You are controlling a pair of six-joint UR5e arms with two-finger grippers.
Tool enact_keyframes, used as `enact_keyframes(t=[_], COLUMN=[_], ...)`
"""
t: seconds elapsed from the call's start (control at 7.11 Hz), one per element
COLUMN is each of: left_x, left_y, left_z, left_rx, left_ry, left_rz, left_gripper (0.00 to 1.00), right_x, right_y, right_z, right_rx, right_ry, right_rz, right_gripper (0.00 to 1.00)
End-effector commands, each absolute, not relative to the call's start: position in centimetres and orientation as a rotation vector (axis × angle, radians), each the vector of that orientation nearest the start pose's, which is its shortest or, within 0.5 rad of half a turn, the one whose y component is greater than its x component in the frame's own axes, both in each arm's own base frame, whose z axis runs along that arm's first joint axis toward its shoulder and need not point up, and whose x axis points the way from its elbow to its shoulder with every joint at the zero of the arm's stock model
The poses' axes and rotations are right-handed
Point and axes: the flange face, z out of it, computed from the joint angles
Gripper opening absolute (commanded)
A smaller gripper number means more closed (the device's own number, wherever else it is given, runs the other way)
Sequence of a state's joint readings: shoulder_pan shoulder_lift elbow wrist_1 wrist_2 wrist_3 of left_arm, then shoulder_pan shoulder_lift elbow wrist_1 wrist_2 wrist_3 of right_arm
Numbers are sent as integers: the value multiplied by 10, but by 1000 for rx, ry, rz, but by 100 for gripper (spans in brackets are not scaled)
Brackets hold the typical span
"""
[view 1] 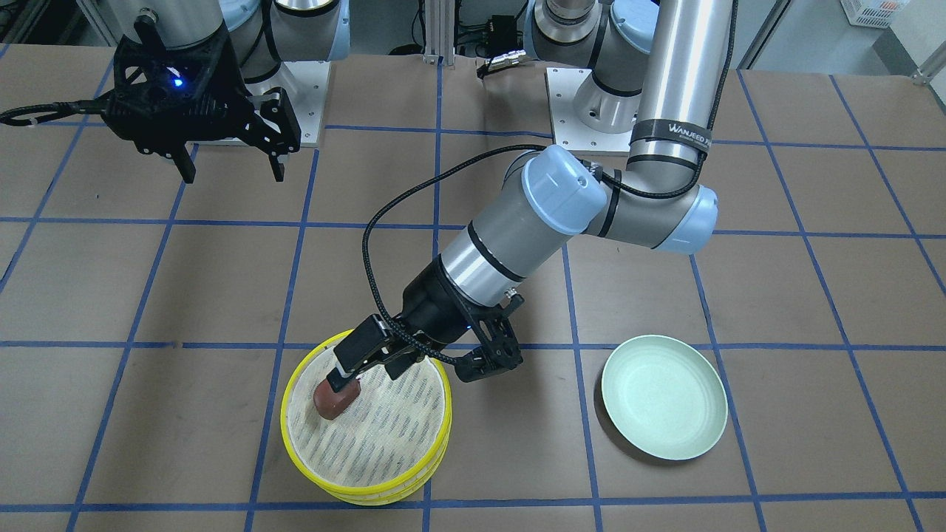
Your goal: Stack buns with steamer
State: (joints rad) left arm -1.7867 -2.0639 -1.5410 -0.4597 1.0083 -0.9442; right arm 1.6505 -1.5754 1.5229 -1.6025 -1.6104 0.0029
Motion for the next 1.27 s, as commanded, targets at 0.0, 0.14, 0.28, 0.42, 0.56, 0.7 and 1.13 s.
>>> enact_keyframes(t=[0.0, 0.14, 0.28, 0.42, 0.56, 0.7, 1.13], left_x=[-238, -197, -173, -150, -120, -100, -70], left_y=[-651, -652, -648, -641, -633, -623, -559], left_z=[373, 383, 401, 407, 413, 426, 476], left_rx=[397, 345, 198, 187, 130, 127, 95], left_ry=[-2442, -2506, -2549, -2650, -2798, -2852, -3108], left_rz=[359, 337, 402, 388, 378, 379, 184], left_gripper=[100, 100, 100, 100, 100, 100, 100], right_x=[169, 169, 169, 169, 169, 169, 170], right_y=[-487, -488, -491, -493, -494, -495, -494], right_z=[517, 518, 521, 518, 516, 517, 517], right_rx=[-117, -109, -115, -118, -116, -113, -111], right_ry=[3171, 3170, 3168, 3167, 3167, 3167, 3166], right_rz=[-141, -149, -197, -190, -185, -190, -185], right_gripper=[100, 100, 100, 100, 100, 100, 100])
